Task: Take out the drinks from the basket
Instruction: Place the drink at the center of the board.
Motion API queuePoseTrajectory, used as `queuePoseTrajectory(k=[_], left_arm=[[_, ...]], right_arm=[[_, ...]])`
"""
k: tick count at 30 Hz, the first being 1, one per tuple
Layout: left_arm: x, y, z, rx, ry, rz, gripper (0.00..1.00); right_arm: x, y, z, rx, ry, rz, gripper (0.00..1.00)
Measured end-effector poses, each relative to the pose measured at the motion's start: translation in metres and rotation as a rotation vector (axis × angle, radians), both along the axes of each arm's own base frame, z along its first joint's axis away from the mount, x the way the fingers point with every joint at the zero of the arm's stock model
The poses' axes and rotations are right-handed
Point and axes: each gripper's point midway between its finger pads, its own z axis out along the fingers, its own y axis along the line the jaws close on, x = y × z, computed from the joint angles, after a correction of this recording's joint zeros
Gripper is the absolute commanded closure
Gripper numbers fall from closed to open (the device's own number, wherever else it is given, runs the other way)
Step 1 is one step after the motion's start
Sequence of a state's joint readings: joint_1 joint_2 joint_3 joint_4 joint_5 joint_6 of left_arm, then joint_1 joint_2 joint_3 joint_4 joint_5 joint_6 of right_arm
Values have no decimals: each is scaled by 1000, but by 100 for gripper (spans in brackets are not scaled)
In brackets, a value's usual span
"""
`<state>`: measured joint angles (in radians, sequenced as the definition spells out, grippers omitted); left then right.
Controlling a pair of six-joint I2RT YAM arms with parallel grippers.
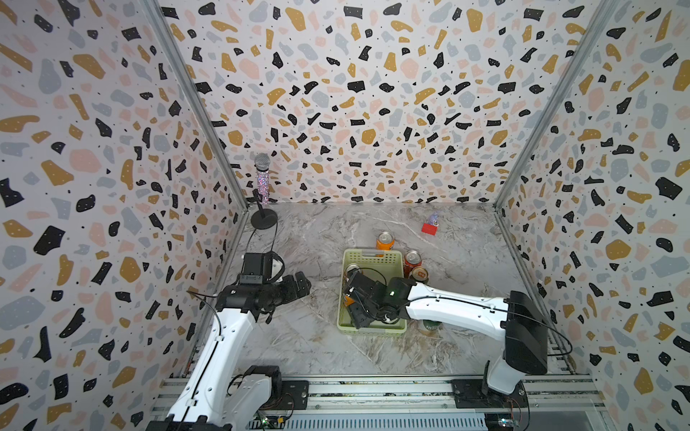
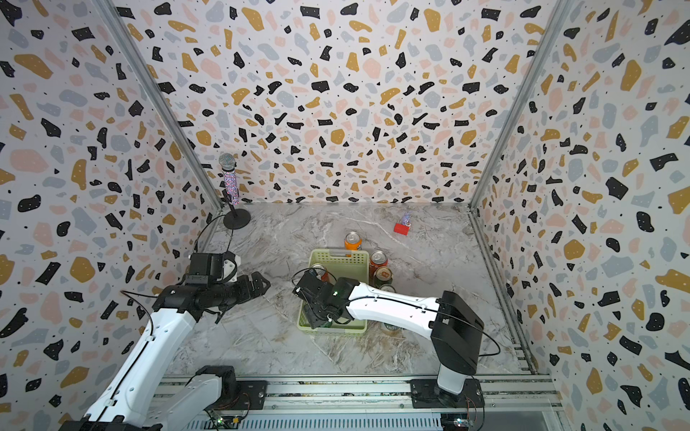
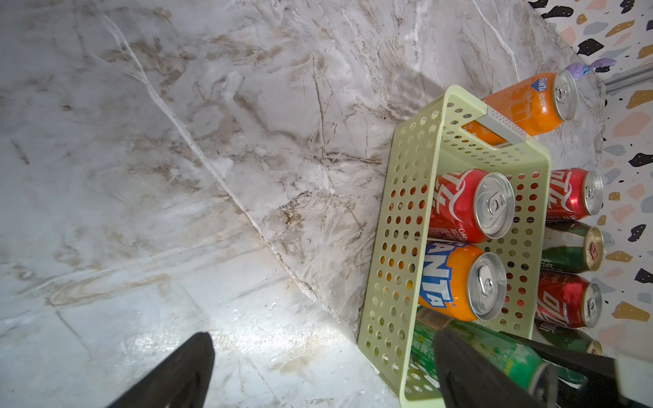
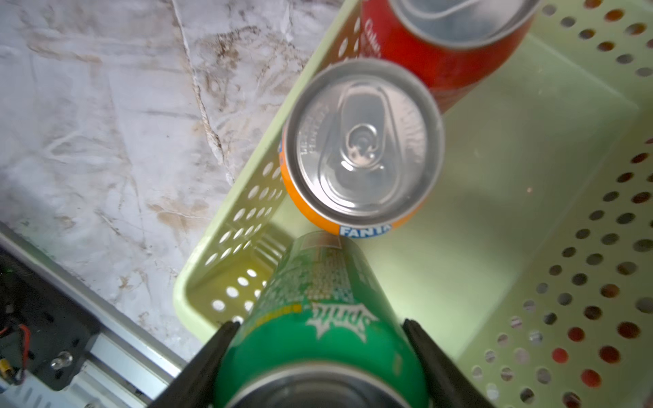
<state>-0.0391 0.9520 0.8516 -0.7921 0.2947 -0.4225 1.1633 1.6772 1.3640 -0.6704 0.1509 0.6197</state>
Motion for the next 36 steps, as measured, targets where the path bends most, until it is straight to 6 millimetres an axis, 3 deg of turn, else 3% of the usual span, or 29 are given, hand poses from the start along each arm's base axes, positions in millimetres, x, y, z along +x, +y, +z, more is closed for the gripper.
queuePoseTrajectory(k=[9,16,25,36], left_arm=[[0,-1,0,-3,0,-2,0],[0,-1,0,-3,0,-2,0],[0,0,1,1,-7,1,0],[0,2,1,11,-9,8,0]], right_arm=[[-7,-16,50,87,-53,22,75],[-23,-28,66,133,-65,64,76],[-62,-24,66,157,-71,186,79],[-104,-11,39,97,-82,339,79]])
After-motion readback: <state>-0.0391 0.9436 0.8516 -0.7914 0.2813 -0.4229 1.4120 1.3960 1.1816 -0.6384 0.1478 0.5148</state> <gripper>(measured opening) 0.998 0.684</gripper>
